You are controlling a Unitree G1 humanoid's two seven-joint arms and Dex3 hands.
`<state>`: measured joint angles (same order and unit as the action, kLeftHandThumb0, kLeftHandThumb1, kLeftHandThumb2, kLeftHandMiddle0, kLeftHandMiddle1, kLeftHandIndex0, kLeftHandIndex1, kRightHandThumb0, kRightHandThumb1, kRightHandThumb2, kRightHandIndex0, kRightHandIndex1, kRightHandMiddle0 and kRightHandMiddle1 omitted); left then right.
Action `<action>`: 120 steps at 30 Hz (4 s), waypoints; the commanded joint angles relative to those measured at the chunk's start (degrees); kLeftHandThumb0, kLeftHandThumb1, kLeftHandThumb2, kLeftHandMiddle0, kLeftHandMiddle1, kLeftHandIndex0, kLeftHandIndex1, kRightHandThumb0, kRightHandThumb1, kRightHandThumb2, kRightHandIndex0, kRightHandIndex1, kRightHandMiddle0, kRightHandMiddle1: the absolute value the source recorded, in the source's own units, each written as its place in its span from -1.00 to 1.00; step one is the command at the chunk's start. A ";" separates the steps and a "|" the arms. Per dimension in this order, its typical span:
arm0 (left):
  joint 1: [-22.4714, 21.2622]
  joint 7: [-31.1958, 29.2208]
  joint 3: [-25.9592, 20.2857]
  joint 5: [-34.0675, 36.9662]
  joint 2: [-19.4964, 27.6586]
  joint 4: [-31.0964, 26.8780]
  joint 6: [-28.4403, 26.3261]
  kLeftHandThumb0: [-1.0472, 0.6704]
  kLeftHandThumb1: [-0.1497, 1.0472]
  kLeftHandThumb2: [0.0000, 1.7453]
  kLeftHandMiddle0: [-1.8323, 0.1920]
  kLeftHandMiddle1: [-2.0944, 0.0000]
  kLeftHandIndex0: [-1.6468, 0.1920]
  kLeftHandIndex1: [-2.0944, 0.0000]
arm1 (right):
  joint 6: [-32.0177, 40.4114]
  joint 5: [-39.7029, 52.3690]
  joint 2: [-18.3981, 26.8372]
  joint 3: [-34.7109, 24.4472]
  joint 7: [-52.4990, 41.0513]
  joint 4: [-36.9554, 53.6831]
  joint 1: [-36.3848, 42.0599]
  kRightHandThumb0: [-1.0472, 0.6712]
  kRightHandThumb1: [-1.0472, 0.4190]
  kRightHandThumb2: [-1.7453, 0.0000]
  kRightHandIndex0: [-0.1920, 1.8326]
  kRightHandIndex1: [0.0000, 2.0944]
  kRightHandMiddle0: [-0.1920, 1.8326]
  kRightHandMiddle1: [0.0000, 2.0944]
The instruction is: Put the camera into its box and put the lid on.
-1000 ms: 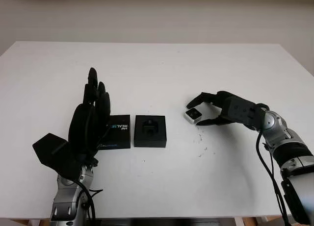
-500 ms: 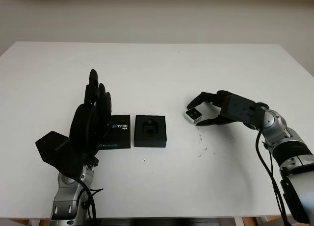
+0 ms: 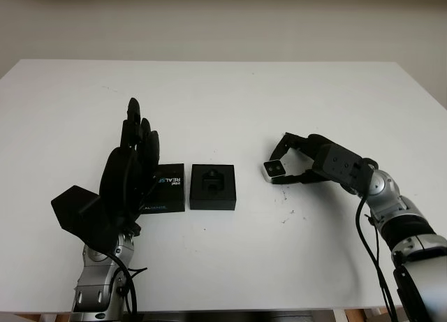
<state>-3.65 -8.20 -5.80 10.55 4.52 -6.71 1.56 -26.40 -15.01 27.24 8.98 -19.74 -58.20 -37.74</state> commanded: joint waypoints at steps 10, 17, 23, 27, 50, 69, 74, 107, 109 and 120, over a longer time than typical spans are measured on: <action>-0.60 -0.65 -0.05 0.01 0.39 0.32 0.89 -0.65 1.00 -0.39 1.00 1.00 1.00 1.00 | -0.80 2.12 -3.52 -0.86 2.22 8.22 8.06 -0.24 -0.75 0.94 -0.30 -0.91 -0.45 0.59; -0.33 -0.51 -0.12 0.28 0.13 -0.08 0.49 -0.66 1.00 -0.41 1.00 1.00 1.00 1.00 | 0.12 3.48 -4.99 -1.69 3.67 13.27 11.69 -0.21 -0.74 0.94 -0.31 -0.91 -0.45 0.59; -0.03 -0.84 -0.19 0.34 0.37 -0.35 0.13 -0.66 1.00 -0.39 1.00 1.00 1.00 1.00 | 2.40 5.70 -6.46 -2.35 2.81 17.05 13.70 -0.25 -0.76 0.93 -0.39 -0.96 -0.43 0.64; 0.11 -1.15 -0.36 0.51 0.63 -0.43 0.05 -0.66 1.00 -0.41 1.00 1.00 1.00 1.00 | 7.07 9.62 -7.73 -3.82 0.21 22.10 15.37 -0.27 -0.77 0.93 -0.45 -0.98 -0.42 0.69; 0.29 -2.31 -0.76 1.54 1.79 -0.65 -0.73 -0.64 1.00 -0.40 1.00 1.00 1.00 1.00 | 23.91 24.11 -13.69 -10.49 -3.31 40.60 20.51 -0.25 -0.81 0.93 -0.51 -0.99 -0.49 0.77; 0.25 -2.22 -0.50 1.11 1.50 -0.54 -0.58 -0.65 1.00 -0.40 1.00 1.00 1.00 1.00 | 25.93 26.23 -20.52 -7.48 -3.27 44.26 20.49 -0.23 -0.81 0.94 -0.62 -0.97 -0.52 0.73; 0.38 -1.58 -0.44 0.96 1.19 -0.98 -0.84 -0.65 1.00 -0.41 1.00 1.00 1.00 1.00 | 26.05 25.08 -22.14 -6.34 -2.85 41.42 19.43 -0.27 -0.82 0.94 -0.63 -0.97 -0.50 0.75; 0.58 -1.43 -0.40 0.97 1.06 -0.59 -0.41 -0.66 1.00 -0.42 1.00 1.00 1.00 1.00 | 20.09 21.47 -24.95 -5.51 -3.46 29.39 15.90 -0.27 -0.78 0.94 -0.59 -0.94 -0.47 0.70; 0.66 -1.27 -0.45 1.07 0.93 -0.71 -0.58 -0.66 1.00 -0.42 1.00 1.00 1.00 1.00 | 19.74 21.19 -24.90 -5.36 -3.52 29.58 16.10 -0.26 -0.79 0.94 -0.59 -0.94 -0.48 0.70; 0.78 -1.21 -0.25 0.93 0.87 -0.88 -0.60 -0.66 1.00 -0.41 1.00 1.00 1.00 1.00 | 18.38 19.88 -24.31 -4.74 -3.44 30.39 16.84 -0.27 -0.80 0.94 -0.60 -0.95 -0.50 0.69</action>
<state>-2.94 -9.48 -6.23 11.60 5.62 -7.01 0.61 -7.28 5.19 2.65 3.99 -23.22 -28.28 -21.38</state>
